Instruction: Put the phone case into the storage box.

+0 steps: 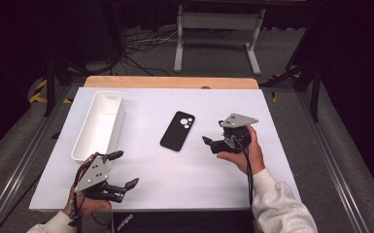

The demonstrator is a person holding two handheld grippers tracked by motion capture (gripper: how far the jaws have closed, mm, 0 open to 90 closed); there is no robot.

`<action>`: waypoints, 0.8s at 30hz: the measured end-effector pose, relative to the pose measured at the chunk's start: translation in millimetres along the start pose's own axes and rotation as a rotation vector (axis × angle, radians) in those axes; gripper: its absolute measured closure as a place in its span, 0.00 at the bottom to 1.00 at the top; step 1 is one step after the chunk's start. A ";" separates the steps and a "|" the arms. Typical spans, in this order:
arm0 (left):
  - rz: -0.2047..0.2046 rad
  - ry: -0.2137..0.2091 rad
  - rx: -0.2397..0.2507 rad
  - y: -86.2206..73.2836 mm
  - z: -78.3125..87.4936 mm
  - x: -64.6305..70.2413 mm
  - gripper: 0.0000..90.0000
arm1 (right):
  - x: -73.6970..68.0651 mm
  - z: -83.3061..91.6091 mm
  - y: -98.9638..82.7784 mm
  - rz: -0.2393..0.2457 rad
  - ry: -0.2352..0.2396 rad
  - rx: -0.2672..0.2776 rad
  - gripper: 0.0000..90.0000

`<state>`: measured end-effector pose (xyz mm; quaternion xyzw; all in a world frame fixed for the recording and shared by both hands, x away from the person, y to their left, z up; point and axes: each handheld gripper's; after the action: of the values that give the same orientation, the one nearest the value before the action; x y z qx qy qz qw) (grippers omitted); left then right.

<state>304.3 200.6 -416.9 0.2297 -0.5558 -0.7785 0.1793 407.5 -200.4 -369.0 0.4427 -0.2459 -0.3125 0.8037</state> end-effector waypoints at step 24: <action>-0.007 0.000 -0.005 0.3 1.6 0.2 0.07 | 29.5 -90.0 43.7 -0.059 0.010 -0.242 0.26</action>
<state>303.3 201.7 -416.2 0.2314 -0.5532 -0.7805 0.1770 500.6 -153.3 -371.5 0.3513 -0.1890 -0.3613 0.8428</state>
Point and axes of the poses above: each handheld gripper's, and its own axes: z roughly backward along the jaws, y roughly out of its top, x roughly to its right, and after that the axes turned 4 degrees about x, right-handed
